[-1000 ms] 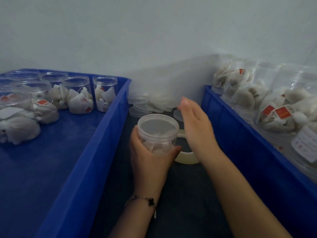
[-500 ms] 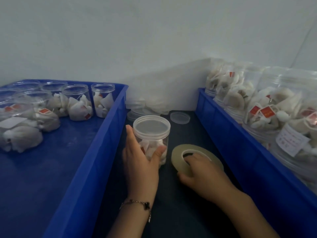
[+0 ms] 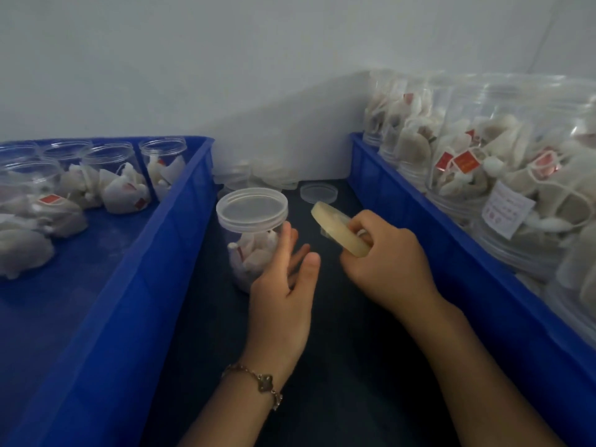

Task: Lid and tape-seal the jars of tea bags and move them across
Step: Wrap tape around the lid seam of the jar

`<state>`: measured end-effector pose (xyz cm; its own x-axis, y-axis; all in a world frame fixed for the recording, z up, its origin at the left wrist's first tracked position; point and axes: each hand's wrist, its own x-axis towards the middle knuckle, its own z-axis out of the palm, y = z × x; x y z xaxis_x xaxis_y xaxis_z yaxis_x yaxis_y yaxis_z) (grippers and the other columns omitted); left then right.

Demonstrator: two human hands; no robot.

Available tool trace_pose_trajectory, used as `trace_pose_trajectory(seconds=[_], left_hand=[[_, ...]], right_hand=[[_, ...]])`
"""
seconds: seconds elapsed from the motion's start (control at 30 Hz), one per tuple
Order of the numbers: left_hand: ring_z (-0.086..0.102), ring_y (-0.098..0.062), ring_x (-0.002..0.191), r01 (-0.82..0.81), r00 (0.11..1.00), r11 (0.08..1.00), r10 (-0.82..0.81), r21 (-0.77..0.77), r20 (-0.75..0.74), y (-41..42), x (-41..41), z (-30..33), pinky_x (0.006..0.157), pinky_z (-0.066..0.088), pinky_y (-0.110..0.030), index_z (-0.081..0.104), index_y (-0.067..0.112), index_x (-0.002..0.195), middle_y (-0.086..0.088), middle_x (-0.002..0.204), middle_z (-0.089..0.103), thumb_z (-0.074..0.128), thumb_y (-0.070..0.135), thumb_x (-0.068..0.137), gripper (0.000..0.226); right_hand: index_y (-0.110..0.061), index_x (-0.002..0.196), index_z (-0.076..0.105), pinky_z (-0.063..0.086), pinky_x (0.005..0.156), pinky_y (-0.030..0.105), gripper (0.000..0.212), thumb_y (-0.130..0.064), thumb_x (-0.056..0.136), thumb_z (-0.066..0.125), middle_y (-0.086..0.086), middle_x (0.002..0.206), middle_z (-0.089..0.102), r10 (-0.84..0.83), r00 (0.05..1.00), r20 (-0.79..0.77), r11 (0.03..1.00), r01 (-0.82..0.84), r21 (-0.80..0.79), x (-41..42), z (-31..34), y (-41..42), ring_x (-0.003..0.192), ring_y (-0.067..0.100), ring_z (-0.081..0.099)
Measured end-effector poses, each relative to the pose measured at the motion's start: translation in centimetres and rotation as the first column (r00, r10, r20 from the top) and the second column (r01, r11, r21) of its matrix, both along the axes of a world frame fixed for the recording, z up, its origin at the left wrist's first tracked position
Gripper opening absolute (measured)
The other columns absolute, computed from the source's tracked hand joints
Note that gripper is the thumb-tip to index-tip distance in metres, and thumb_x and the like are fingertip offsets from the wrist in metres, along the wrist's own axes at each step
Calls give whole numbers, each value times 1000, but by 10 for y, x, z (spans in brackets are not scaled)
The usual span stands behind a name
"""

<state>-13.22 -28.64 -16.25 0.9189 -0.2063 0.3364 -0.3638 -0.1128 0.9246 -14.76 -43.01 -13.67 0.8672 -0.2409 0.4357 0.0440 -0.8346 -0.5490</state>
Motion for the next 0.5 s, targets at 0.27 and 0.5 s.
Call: trace_pose_trajectory(seconds=[0.27,0.5], left_hand=[[65,4,94,-14,993,988,-3,-151,-114,-1,-3,3,85,54,-20,69,32,100,21,95,71,61,41,78,25],[64,0,61,-140,957,955,63,-262,-283,0,1,6,54,48,-10,71,16,77,10,69,71,66,28,83,14]], right_hand=[[-36,85,44,49,58,30,18,-30,84,61,-8,73,57,68,994,-86,989,-78,-122,1,0,8,62,7,54],[-31,90,52,53,61,37,9,-29,84,59,-6,72,57,78,987,-139,983,-99,-155,2,-3,14,62,11,55]])
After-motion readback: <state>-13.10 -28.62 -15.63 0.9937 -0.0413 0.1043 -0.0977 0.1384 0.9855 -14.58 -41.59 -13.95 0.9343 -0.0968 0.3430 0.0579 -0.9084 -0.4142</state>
